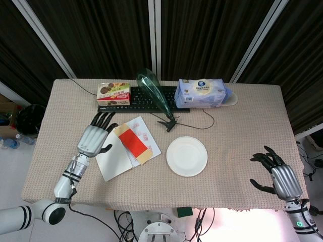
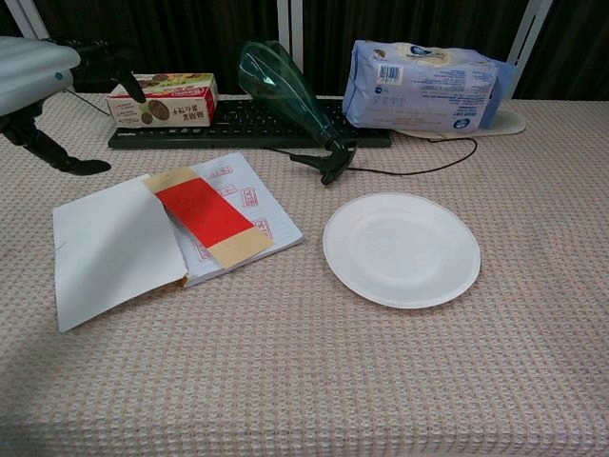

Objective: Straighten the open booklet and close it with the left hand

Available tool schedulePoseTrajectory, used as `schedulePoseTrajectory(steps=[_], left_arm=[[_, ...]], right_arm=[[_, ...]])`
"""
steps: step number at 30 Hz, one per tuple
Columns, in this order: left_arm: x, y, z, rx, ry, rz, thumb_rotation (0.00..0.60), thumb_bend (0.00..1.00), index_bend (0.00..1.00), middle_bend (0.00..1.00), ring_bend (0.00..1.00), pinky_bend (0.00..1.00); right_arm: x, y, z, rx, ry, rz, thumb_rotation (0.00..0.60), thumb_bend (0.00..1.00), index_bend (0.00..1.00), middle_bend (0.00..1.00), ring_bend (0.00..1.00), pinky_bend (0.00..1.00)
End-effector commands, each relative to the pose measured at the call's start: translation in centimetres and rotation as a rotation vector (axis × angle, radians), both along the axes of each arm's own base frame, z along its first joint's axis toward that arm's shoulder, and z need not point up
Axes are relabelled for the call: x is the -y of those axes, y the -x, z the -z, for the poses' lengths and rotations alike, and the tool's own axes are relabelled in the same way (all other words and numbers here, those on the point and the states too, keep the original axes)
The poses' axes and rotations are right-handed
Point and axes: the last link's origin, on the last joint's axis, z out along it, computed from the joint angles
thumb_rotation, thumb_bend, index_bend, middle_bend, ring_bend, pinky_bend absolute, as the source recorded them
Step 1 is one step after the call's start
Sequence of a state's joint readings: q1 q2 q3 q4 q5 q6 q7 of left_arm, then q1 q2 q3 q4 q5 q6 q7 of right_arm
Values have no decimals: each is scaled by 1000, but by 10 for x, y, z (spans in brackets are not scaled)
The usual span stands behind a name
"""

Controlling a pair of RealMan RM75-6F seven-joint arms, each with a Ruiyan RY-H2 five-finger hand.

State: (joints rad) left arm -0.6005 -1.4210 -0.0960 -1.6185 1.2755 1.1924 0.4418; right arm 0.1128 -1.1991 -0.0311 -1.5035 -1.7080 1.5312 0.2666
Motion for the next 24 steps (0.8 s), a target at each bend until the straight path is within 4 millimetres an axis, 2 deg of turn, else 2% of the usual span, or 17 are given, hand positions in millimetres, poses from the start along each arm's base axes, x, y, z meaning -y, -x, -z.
schedulePoseTrajectory(steps=[1, 12, 18, 24], left_arm=[[-5, -5, 10, -17, 35, 11, 600, 172, 254, 0, 0, 48], [-11, -33, 40, -137, 151, 78, 600, 155, 217, 0, 0, 44], [-14, -37, 59, -228, 179, 74, 600, 156, 200, 0, 0, 44], [-15, -37, 70, -226, 213, 32, 600, 133, 194, 0, 0, 44]], right_arm=[[3, -2, -1, -5, 4, -3, 600, 155, 344, 250, 63, 225], [5, -5, -9, -19, 16, -13, 600, 155, 344, 250, 64, 224], [4, 0, -8, -13, 10, 1, 600, 155, 344, 250, 63, 224], [2, 3, -9, -8, 15, 6, 600, 154, 344, 250, 63, 225]])
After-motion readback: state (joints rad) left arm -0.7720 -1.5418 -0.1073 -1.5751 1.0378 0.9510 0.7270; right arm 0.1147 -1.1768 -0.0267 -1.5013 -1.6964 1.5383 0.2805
